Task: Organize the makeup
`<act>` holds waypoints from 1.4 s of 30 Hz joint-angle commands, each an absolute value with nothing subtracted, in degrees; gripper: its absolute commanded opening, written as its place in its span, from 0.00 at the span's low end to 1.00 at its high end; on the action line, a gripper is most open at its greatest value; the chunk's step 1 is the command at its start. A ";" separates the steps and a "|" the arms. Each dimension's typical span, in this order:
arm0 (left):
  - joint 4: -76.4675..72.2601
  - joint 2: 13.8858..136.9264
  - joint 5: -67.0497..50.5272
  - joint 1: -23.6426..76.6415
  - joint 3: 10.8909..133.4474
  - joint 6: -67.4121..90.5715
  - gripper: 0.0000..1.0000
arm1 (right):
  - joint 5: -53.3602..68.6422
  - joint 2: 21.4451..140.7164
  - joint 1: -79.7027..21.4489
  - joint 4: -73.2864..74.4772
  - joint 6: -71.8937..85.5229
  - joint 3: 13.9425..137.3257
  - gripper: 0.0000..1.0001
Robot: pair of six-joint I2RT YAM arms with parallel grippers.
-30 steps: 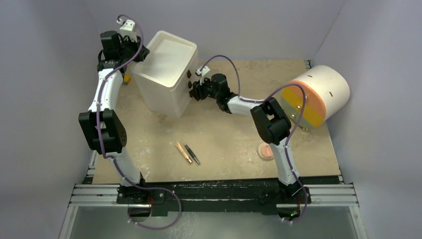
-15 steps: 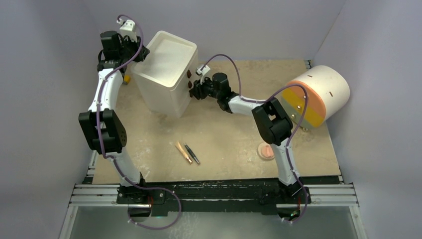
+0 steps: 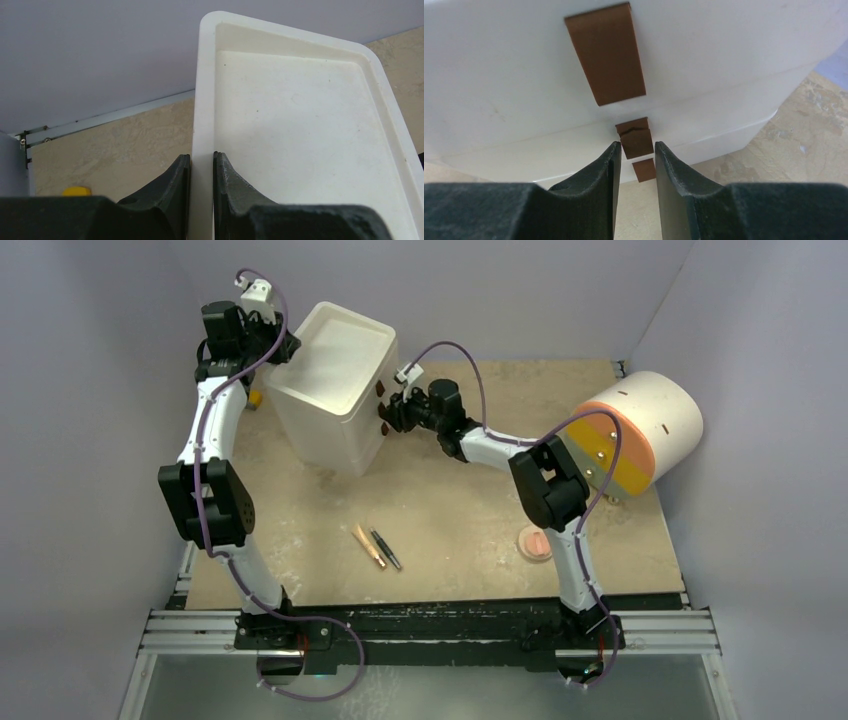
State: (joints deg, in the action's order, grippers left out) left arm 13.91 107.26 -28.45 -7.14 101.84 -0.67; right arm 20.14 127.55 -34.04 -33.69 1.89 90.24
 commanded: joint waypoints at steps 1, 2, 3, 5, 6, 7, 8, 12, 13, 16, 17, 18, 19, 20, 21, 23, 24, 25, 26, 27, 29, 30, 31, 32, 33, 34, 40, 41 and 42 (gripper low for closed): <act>23.43 111.68 -29.89 -4.57 100.71 0.26 0.00 | 22.38 124.19 -33.93 -34.46 1.49 93.47 0.34; 23.44 111.70 -29.94 -4.57 100.71 0.26 0.00 | 22.50 124.19 -33.93 -34.37 1.64 93.69 0.34; 23.39 111.71 -29.89 -4.57 100.72 0.26 0.00 | 22.50 124.31 -33.93 -34.28 1.75 93.95 0.34; 23.42 111.71 -29.90 -4.57 100.78 0.26 0.00 | 22.65 124.68 -33.93 -34.05 1.84 94.54 0.30; 23.41 111.71 -29.89 -4.58 100.81 0.26 0.00 | 22.72 124.93 -33.93 -33.77 1.91 94.87 0.28; 23.38 111.75 -29.91 -4.57 100.76 0.26 0.00 | 22.88 125.25 -33.93 -33.46 2.05 95.31 0.26; 23.46 111.79 -29.82 -4.57 100.83 0.26 0.00 | 23.01 125.53 -33.97 -33.13 2.14 95.65 0.23; 23.49 111.88 -29.77 -4.57 100.86 0.26 0.00 | 23.20 126.35 -33.93 -32.18 2.20 96.90 0.10; 23.51 111.93 -29.75 -4.59 100.83 0.26 0.00 | 23.20 126.51 -33.93 -32.05 2.20 97.05 0.06; 23.59 111.95 -29.75 -4.57 100.83 0.26 0.00 | 22.59 126.45 -33.92 -31.35 2.01 96.93 0.00; 23.63 111.97 -29.71 -4.57 100.83 0.24 0.00 | 22.26 126.21 -33.84 -31.30 1.87 96.52 0.00; 23.64 111.89 -29.75 -4.57 100.88 0.24 0.00 | 21.87 125.90 -33.84 -31.29 1.80 95.97 0.00; 23.64 111.81 -29.90 -4.57 100.85 0.26 0.00 | 21.59 125.52 -33.65 -31.36 1.81 95.18 0.00; 23.65 111.72 -29.96 -4.57 100.82 0.26 0.00 | 21.28 125.03 -33.43 -31.60 2.06 94.24 0.00; 23.59 111.63 -29.97 -4.57 100.80 0.26 0.00 | 21.08 124.49 -33.07 -32.01 2.60 93.21 0.00; 23.62 111.45 -29.97 -4.58 100.67 0.26 0.00 | 20.88 123.35 -32.15 -33.29 4.01 90.52 0.00; 23.57 111.37 -29.97 -4.57 100.62 0.26 0.00 | 20.79 122.72 -31.63 -34.06 4.64 89.00 0.00; 23.61 111.36 -29.89 -4.57 100.60 0.26 0.00 | 20.43 121.95 -31.25 -34.77 5.18 87.51 0.00; 23.63 111.36 -29.88 -4.57 100.49 0.26 0.00 | 19.98 121.15 -30.94 -35.22 5.51 86.20 0.00; 23.60 111.45 -29.83 -4.57 100.50 0.26 0.00 | 19.45 120.28 -30.67 -35.70 5.69 84.73 0.00; 23.63 111.51 -29.74 -4.57 100.48 0.26 0.00 | 18.06 118.51 -30.35 -36.33 5.71 82.04 0.00; 23.58 111.53 -29.71 -4.57 100.52 0.26 0.00 | 17.40 117.47 -30.27 -36.72 5.71 80.62 0.00; 23.58 111.60 -29.71 -4.57 100.52 0.26 0.00 | 16.52 116.59 -30.16 -36.86 5.66 79.47 0.00; 23.58 111.62 -29.71 -4.57 100.48 0.26 0.00 | 15.55 115.75 -30.15 -36.79 5.46 78.36 0.00; 23.63 111.62 -29.64 -4.57 100.54 0.26 0.00 | 14.43 114.89 -30.08 -36.70 5.34 77.42 0.00; 23.64 111.62 -29.62 -4.57 100.52 0.26 0.00 | 13.38 113.88 -30.06 -36.69 5.16 76.57 0.00; 23.73 111.53 -29.42 -4.58 100.43 0.26 0.00 | 8.69 108.94 -29.63 -36.20 3.76 70.74 0.00; 23.77 111.53 -29.39 -4.57 100.42 0.26 0.00 | 8.03 108.09 -29.42 -36.22 3.68 69.73 0.00; 23.74 111.61 -29.44 -4.57 100.45 0.24 0.00 | 7.45 107.26 -29.24 -36.22 3.61 68.83 0.00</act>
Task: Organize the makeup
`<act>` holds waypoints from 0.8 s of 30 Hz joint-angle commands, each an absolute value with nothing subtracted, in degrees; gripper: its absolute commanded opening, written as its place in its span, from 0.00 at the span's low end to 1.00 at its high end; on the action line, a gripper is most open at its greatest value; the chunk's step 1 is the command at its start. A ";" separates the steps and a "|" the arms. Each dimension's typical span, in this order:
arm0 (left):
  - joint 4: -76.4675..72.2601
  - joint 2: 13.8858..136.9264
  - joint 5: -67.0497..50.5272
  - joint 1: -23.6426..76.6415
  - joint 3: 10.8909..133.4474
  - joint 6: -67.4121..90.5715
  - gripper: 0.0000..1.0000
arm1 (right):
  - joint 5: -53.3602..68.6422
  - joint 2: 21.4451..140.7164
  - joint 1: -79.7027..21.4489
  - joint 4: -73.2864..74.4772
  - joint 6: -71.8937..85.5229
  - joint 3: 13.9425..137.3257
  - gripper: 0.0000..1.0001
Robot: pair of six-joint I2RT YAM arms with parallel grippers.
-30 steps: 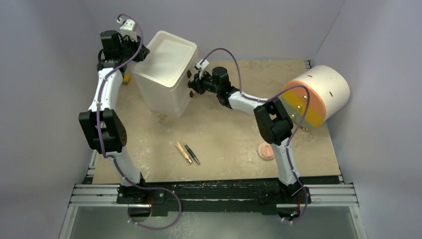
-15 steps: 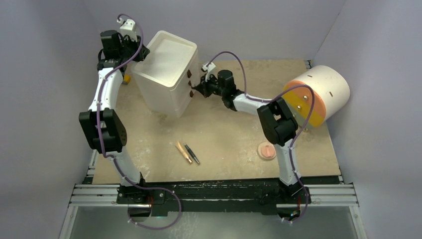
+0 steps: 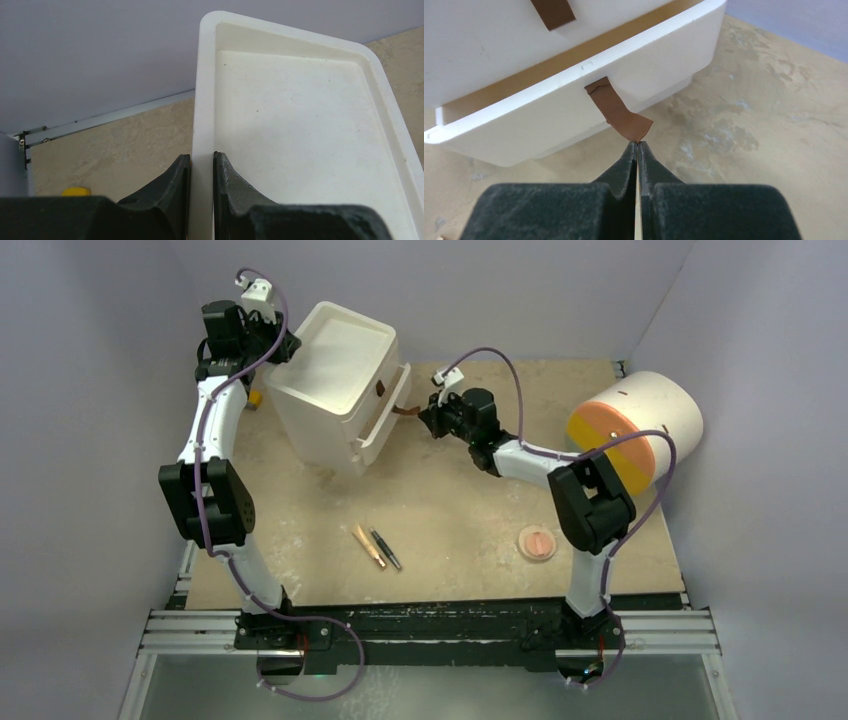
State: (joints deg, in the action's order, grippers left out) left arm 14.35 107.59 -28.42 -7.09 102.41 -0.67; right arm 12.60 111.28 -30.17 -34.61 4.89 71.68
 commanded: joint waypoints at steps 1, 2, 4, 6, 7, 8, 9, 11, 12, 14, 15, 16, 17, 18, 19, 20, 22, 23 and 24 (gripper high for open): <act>23.75 111.63 -29.48 -4.57 100.44 0.26 0.00 | 6.79 106.36 -29.02 -36.03 3.57 67.90 0.00; 23.73 111.68 -29.37 -4.57 100.45 0.26 0.00 | 6.01 105.71 -28.86 -35.78 3.60 67.13 0.00; 23.80 111.50 -29.28 -4.61 100.43 0.26 0.00 | 4.60 104.41 -28.30 -35.42 3.60 65.43 0.00; 23.84 111.53 -29.19 -4.57 100.42 0.26 0.00 | 3.13 103.40 -27.63 -34.91 3.88 63.96 0.00; 23.87 111.53 -29.19 -4.57 100.41 0.26 0.00 | 2.00 103.07 -27.34 -34.47 3.95 63.35 0.00; 23.85 111.53 -29.18 -4.57 100.39 0.26 0.00 | 0.42 102.74 -27.00 -33.93 4.03 62.75 0.00; 23.85 111.49 -29.20 -4.60 100.31 0.26 0.00 | -1.16 102.36 -26.72 -33.26 4.23 62.18 0.00; 23.82 111.46 -29.19 -4.57 100.36 0.26 0.00 | -4.41 101.61 -26.15 -32.00 4.58 61.08 0.00; 23.88 111.49 -29.18 -4.57 100.33 0.24 0.00 | -5.70 101.34 -25.85 -31.49 4.89 60.63 0.00; 23.86 111.37 -29.25 -4.57 100.34 0.26 0.00 | -7.46 100.85 -25.16 -30.73 5.92 59.95 0.00; 23.83 111.44 -29.27 -4.57 100.37 0.26 0.00 | -8.32 100.70 -24.65 -30.35 6.50 59.76 0.00; 23.93 111.40 -29.27 -4.57 100.37 0.26 0.00 | -9.21 100.64 -24.33 -29.92 7.03 59.64 0.00; 23.99 111.36 -29.22 -4.57 100.37 0.26 0.00 | -10.27 100.56 -24.05 -29.44 7.53 59.60 0.00; 23.99 111.36 -29.20 -4.59 100.32 -0.88 0.00 | -11.29 100.55 -23.86 -29.06 7.90 59.59 0.00; 23.99 111.29 -29.12 -4.57 100.31 -1.26 0.00 | -12.23 100.44 -23.70 -28.64 8.33 59.67 0.00; 23.96 111.27 -29.09 -4.58 100.29 -1.31 0.00 | -12.79 100.39 -23.58 -28.35 8.53 59.60 0.00; 23.96 111.31 -29.10 -4.57 100.21 -1.31 0.00 | -12.84 100.09 -23.62 -28.22 8.82 59.42 0.00; 23.90 111.32 -29.16 -4.57 100.32 -1.24 0.00 | -12.04 100.03 -23.56 -28.06 8.87 59.41 0.00; 23.85 111.37 -29.18 -4.57 100.33 -1.23 0.00 | -10.22 100.02 -23.56 -28.03 8.88 59.41 0.04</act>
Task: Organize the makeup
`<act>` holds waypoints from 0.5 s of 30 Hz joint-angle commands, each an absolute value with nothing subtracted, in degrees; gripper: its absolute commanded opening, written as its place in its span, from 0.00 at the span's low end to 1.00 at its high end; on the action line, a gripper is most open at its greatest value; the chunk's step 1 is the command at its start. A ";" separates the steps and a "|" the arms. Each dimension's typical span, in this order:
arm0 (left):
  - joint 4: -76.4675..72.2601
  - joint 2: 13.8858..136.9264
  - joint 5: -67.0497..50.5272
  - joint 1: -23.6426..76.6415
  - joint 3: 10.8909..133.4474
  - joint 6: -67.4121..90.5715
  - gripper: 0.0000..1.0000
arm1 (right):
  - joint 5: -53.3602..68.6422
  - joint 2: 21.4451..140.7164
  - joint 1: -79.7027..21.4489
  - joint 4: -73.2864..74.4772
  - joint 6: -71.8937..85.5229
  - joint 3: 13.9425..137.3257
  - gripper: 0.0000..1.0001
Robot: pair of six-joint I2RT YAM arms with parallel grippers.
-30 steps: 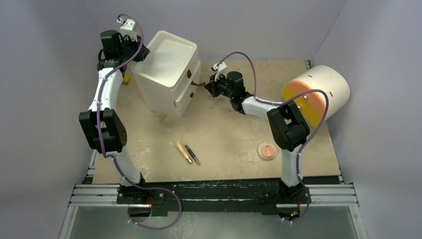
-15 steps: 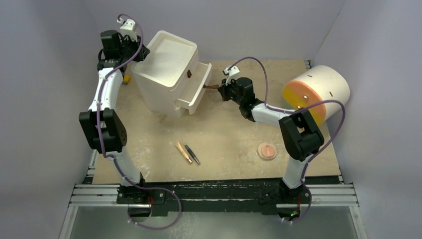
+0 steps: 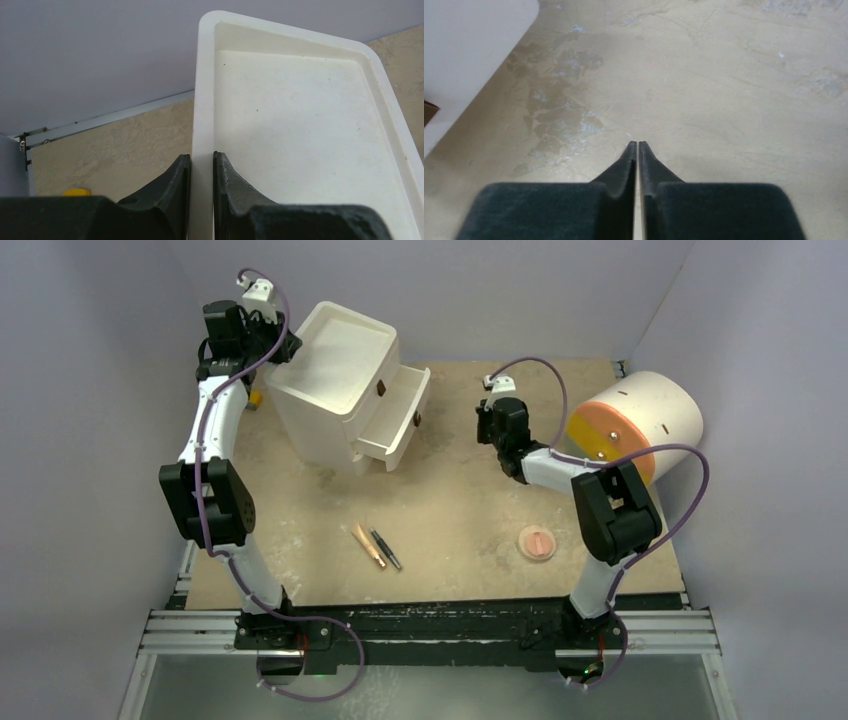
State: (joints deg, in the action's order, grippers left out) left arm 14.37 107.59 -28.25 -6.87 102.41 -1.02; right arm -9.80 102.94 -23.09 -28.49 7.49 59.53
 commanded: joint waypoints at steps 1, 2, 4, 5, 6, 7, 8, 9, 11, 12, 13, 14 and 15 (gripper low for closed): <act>23.89 111.36 -29.18 -4.57 100.37 -1.19 0.00 | -6.66 100.13 -23.55 -28.54 8.88 59.37 0.17; 23.86 111.48 -29.25 -4.57 100.33 -1.15 0.00 | -3.44 100.30 -23.55 -29.87 8.42 59.14 0.34; 23.76 111.53 -29.45 -4.57 100.36 -1.06 0.00 | 0.87 100.84 -23.60 -33.63 7.95 58.61 0.57; 23.78 111.58 -29.50 -4.57 100.33 -1.06 0.00 | 3.98 101.30 -23.64 -35.21 8.69 58.48 0.62; 23.88 111.54 -29.48 -4.57 100.33 -1.05 0.00 | 6.76 101.85 -23.64 -36.63 9.55 58.45 0.67; 23.94 111.53 -29.42 -4.57 100.37 -1.10 0.00 | 9.14 102.30 -23.64 -37.76 10.33 58.79 0.70; 23.99 111.53 -29.36 -4.57 100.36 -1.14 0.00 | 11.26 102.89 -23.64 -38.45 11.04 59.39 0.72; 23.96 111.42 -29.30 -4.59 100.37 -1.14 0.00 | 13.08 103.52 -23.64 -38.85 11.65 60.06 0.73; 23.88 111.47 -29.29 -4.57 100.34 -1.14 0.00 | 16.27 104.78 -23.65 -39.63 12.21 61.71 0.74; 23.88 111.51 -29.35 -4.57 100.37 -1.10 0.00 | 17.59 105.49 -23.64 -39.69 12.46 62.61 0.74; 23.89 111.57 -29.35 -4.57 100.35 -1.14 0.00 | 18.99 106.27 -23.64 -39.89 12.77 63.58 0.74; 23.84 111.62 -29.37 -4.61 100.35 -1.08 0.00 | 20.36 107.11 -23.64 -40.04 13.17 64.54 0.73; 23.90 111.74 -29.38 -4.58 100.31 -1.10 0.00 | 21.89 108.00 -23.64 -40.15 13.79 65.65 0.72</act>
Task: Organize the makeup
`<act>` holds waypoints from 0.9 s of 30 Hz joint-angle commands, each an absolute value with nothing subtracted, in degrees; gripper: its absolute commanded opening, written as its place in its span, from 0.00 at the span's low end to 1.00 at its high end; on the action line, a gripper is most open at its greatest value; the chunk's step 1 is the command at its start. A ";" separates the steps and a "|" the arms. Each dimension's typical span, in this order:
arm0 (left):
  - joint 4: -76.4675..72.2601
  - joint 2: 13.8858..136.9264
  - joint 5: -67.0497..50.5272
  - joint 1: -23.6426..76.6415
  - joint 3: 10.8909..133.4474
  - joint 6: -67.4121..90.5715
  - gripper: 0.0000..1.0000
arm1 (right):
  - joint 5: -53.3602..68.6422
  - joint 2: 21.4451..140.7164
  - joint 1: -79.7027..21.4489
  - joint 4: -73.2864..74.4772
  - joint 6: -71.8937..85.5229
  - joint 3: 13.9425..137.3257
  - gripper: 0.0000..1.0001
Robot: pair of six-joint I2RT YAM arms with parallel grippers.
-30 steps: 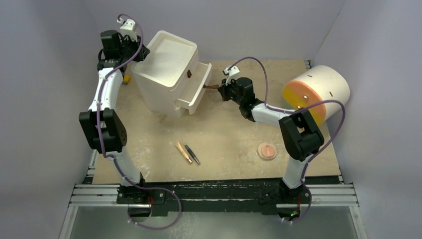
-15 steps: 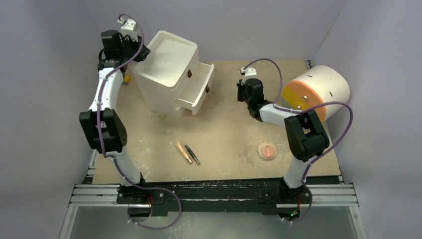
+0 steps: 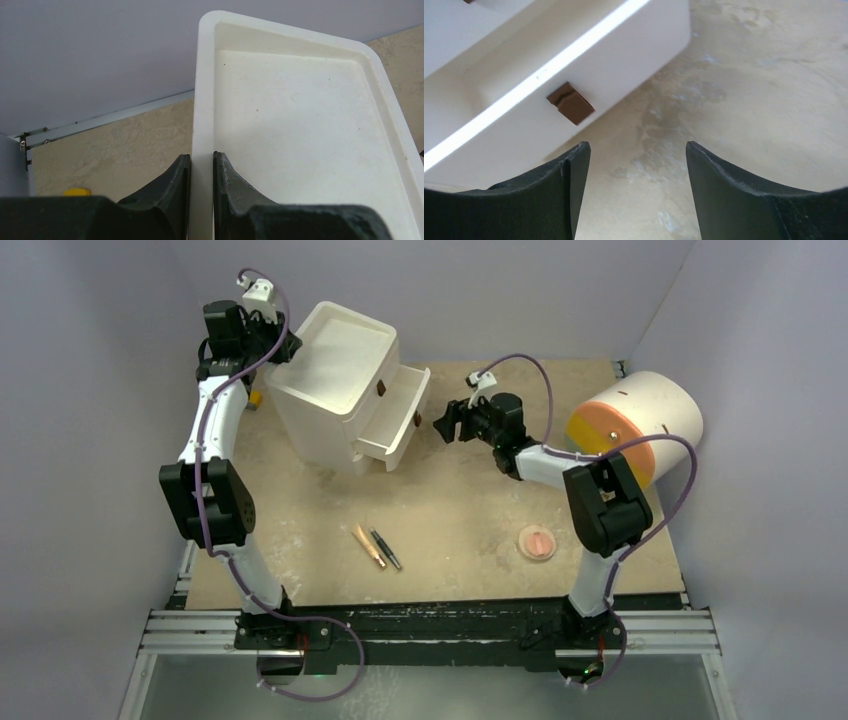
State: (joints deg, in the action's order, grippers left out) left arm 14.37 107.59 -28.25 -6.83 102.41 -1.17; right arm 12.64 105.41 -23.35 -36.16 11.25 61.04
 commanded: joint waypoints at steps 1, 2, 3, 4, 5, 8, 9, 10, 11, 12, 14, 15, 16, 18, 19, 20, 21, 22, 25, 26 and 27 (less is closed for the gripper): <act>23.95 111.71 -29.30 -4.61 100.40 -1.10 0.00 | 23.54 109.42 -23.64 -40.39 14.37 66.80 0.72; 23.99 111.73 -29.27 -4.58 100.37 -1.14 0.00 | 25.17 110.45 -23.64 -40.62 15.03 67.93 0.71; 23.99 111.71 -29.27 -4.57 100.38 -1.14 0.00 | 26.72 111.47 -23.64 -40.82 15.82 69.00 0.70; 23.98 111.71 -29.25 -4.57 100.44 -1.14 0.00 | 27.89 112.40 -23.64 -41.12 16.58 69.89 0.69; 23.99 111.65 -29.19 -4.57 100.43 -1.19 0.00 | 28.79 113.24 -23.64 -41.46 17.29 70.62 0.67; 24.05 111.62 -29.11 -4.57 100.44 -1.25 0.00 | 30.91 114.93 -23.64 -42.62 19.33 72.06 0.63; 24.00 111.64 -29.14 -4.57 100.46 -1.31 0.00 | 31.41 115.31 -23.64 -42.54 19.46 72.52 0.63; 23.95 111.70 -29.10 -4.57 100.39 -1.30 0.00 | 31.83 115.53 -23.64 -42.43 19.50 72.99 0.62; 23.99 111.80 -29.18 -4.59 100.51 -1.24 0.00 | 32.15 115.80 -23.71 -42.40 19.57 73.34 0.61; 23.95 111.86 -29.25 -4.58 100.53 -1.23 0.00 | 32.47 116.00 -23.65 -42.32 19.60 73.71 0.60; 23.99 112.01 -29.20 -4.57 100.63 -1.23 0.00 | 33.21 116.45 -23.64 -42.09 19.81 74.48 0.58; 23.98 111.98 -29.18 -4.57 100.61 -1.23 0.00 | 33.57 116.67 -23.66 -42.23 20.04 74.86 0.58; 23.99 111.97 -29.21 -4.57 100.63 -1.23 0.00 | 33.98 116.99 -23.65 -42.39 20.37 75.19 0.57; 23.99 111.97 -29.18 -4.57 100.63 -1.23 0.00 | 34.62 117.51 -23.64 -42.73 20.83 75.91 0.56; 23.99 111.97 -29.23 -4.57 100.63 -1.23 0.00 | 34.85 117.84 -23.64 -42.94 21.13 76.20 0.54; 23.99 111.97 -29.19 -4.57 100.61 -1.23 0.00 | 34.99 118.14 -23.64 -43.11 21.33 76.54 0.53; 23.99 111.97 -29.21 -4.57 100.63 -1.19 0.00 | 35.18 118.35 -23.64 -43.04 21.47 76.94 0.52; 23.99 111.97 -29.19 -4.57 100.63 -1.22 0.00 | 35.30 118.57 -23.64 -42.94 21.62 77.29 0.51; 23.99 111.97 -29.19 -4.62 100.62 -1.19 0.00 | 35.74 119.28 -23.64 -42.48 21.75 78.14 0.49; 23.99 111.97 -29.21 -4.58 100.63 -1.22 0.00 | 35.80 119.39 -23.64 -42.43 21.83 78.27 0.48; 23.99 111.97 -29.23 -4.59 100.63 -1.23 0.00 | 35.83 119.50 -23.64 -42.39 21.87 78.37 0.48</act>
State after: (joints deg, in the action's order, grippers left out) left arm 14.39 107.61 -28.23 -6.83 102.43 -1.17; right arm 34.33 119.07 -23.33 -40.51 21.08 75.59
